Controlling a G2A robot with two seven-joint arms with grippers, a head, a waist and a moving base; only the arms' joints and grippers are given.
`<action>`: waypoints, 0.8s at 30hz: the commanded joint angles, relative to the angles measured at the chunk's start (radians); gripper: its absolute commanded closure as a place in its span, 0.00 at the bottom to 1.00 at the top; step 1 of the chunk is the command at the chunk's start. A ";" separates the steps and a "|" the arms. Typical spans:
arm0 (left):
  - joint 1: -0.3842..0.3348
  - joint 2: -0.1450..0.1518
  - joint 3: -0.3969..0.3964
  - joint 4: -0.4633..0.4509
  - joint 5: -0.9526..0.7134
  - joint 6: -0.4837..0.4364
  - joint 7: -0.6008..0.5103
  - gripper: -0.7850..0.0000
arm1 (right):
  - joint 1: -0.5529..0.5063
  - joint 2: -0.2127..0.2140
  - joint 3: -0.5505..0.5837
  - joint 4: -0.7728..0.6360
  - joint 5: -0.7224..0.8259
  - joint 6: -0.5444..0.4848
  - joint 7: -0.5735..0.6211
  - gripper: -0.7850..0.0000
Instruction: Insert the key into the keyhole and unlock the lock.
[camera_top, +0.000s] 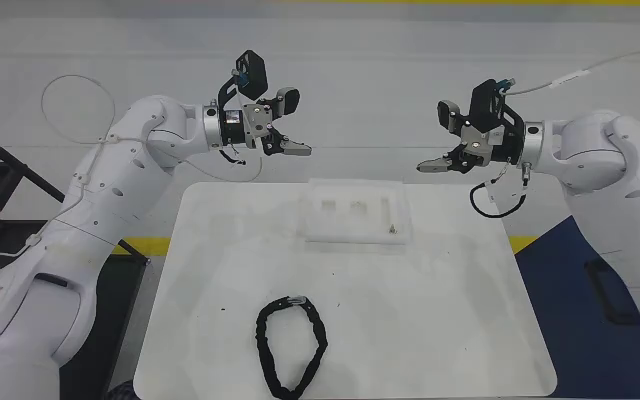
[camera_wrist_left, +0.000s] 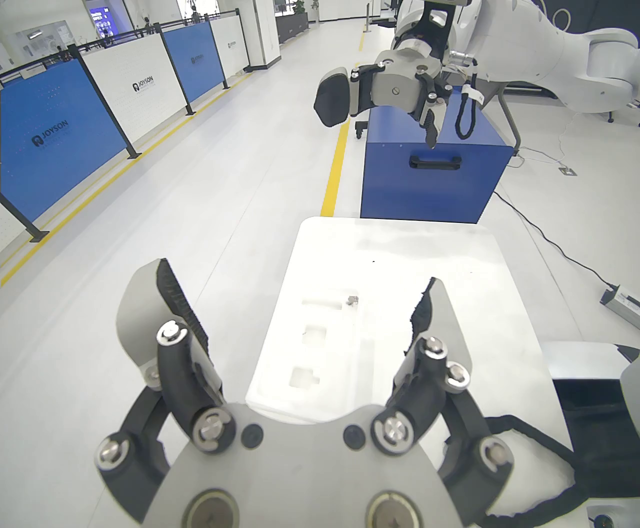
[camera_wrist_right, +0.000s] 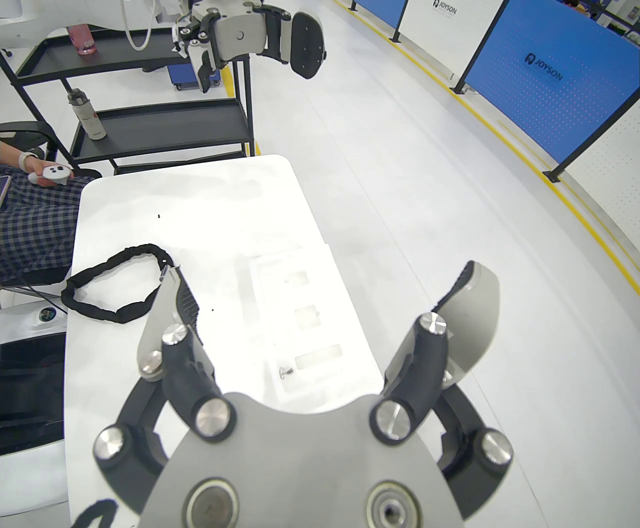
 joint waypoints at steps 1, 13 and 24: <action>0.000 0.000 0.000 0.000 0.000 0.000 0.000 0.00 | 0.000 0.000 0.000 0.000 0.000 0.000 0.000 0.00; 0.000 0.000 0.000 0.000 0.000 0.000 0.000 0.00 | 0.000 0.000 0.000 0.000 0.000 0.000 0.000 0.00; 0.000 0.000 0.000 0.000 0.000 0.000 0.000 0.00 | -0.091 -0.010 -0.033 0.011 -0.015 0.129 -0.017 0.00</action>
